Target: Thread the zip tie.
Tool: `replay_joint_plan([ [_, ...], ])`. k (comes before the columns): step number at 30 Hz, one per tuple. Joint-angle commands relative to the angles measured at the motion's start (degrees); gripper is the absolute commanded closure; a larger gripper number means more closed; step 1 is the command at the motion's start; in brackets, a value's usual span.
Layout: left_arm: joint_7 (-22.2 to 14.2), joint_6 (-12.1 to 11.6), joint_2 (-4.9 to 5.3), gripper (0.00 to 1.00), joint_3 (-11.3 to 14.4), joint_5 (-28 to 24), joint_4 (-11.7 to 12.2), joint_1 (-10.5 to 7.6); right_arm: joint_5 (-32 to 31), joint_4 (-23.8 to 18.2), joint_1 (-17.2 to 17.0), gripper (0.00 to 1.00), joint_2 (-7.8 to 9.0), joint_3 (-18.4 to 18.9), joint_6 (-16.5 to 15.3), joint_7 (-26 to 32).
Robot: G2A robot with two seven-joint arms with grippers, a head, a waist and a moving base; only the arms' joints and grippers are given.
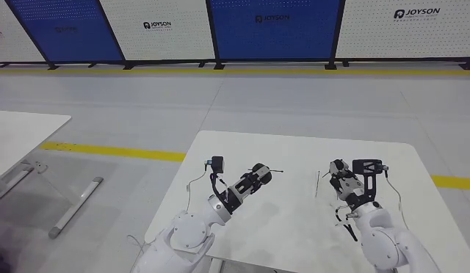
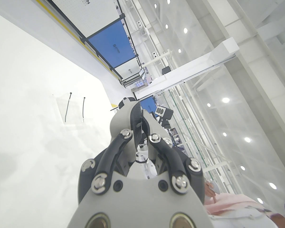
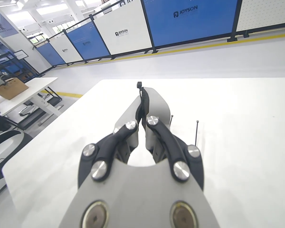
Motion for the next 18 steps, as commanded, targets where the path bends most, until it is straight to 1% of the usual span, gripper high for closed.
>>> replay_joint_plan([
  [1, 0.3, 0.1, 0.0, 1.0, 0.0, 0.7, -0.1, -0.14, 0.0, 0.0, 0.0, 1.0, 0.0, 0.0, 0.0, 0.0],
  [3, 2.2, 1.0, 0.05, 1.0, 0.5, 5.9, -0.5, -0.29, 0.0, 0.0, 0.0, 1.0, 0.0, 0.0, 0.0, 0.0],
  [5, 3.6, 2.0, -0.05, 1.0, 1.9, 9.2, -0.8, -0.14, 0.0, 0.0, 0.0, 1.0, 0.0, 0.0, 0.0, 0.0],
  [7, 5.3, 3.9, -0.19, 1.0, 3.8, 14.2, -0.5, -0.44, 0.0, 0.0, 0.0, 1.0, 0.0, 0.0, 0.0, 0.0],
  [8, 5.8, 4.6, -0.31, 1.0, 4.7, 15.3, -0.2, -0.62, 0.0, 0.0, 0.0, 1.0, 0.0, 0.0, 0.0, 0.0],
  [10, 7.3, 6.3, -0.56, 1.0, 6.3, 18.2, 1.3, -1.53, 0.0, 0.0, 0.0, 1.0, 0.0, 0.0, 0.0, 0.0],
  [12, 8.5, 7.3, -0.85, 1.0, 7.6, 19.1, 2.6, -2.25, 0.0, 0.0, 0.0, 1.0, 0.0, 0.0, 0.0, 0.0],
  [13, 8.7, 7.5, -0.94, 1.0, 7.9, 19.1, 2.9, -2.55, 0.0, 0.0, 0.0, 1.0, 0.0, 0.0, 0.0, 0.0],
  [18, 8.7, 7.5, -0.94, 1.0, 7.9, 19.1, 2.9, -2.55, 0.0, 0.0, 0.0, 1.0, 0.0, 0.0, 0.0, 0.0],
])
